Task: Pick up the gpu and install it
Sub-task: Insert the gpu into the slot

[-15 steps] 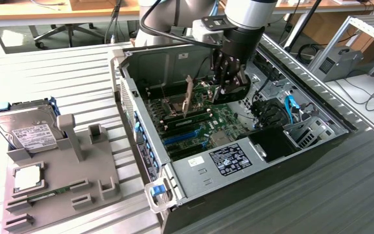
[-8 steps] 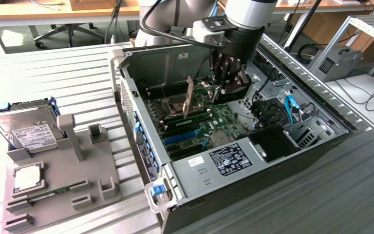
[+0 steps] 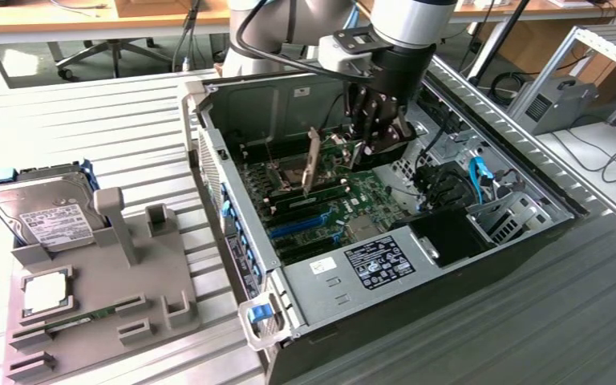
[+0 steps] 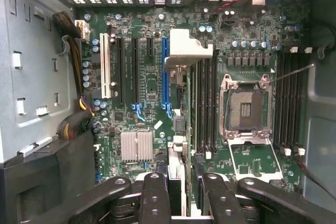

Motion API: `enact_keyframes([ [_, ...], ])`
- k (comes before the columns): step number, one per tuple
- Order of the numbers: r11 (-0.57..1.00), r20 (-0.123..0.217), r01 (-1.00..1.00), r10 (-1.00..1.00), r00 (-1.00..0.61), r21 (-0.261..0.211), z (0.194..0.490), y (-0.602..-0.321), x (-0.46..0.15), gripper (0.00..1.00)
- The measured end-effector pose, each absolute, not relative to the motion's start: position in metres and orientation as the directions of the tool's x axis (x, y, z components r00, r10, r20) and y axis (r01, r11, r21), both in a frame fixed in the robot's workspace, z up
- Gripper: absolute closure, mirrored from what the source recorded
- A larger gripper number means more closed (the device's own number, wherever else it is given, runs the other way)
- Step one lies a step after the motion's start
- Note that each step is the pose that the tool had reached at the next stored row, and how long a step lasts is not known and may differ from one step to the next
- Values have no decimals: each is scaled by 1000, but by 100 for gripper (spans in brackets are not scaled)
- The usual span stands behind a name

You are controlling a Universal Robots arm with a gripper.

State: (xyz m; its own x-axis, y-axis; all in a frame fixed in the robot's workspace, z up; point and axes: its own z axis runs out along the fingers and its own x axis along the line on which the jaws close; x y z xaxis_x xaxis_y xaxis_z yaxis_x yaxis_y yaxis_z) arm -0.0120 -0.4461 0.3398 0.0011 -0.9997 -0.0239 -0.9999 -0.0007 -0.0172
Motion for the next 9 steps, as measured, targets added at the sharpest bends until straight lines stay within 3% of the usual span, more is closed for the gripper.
enact_keyframes([
  [9,-4,-24,-1000,-1000,4,-17,340,-450,-12,71],
])
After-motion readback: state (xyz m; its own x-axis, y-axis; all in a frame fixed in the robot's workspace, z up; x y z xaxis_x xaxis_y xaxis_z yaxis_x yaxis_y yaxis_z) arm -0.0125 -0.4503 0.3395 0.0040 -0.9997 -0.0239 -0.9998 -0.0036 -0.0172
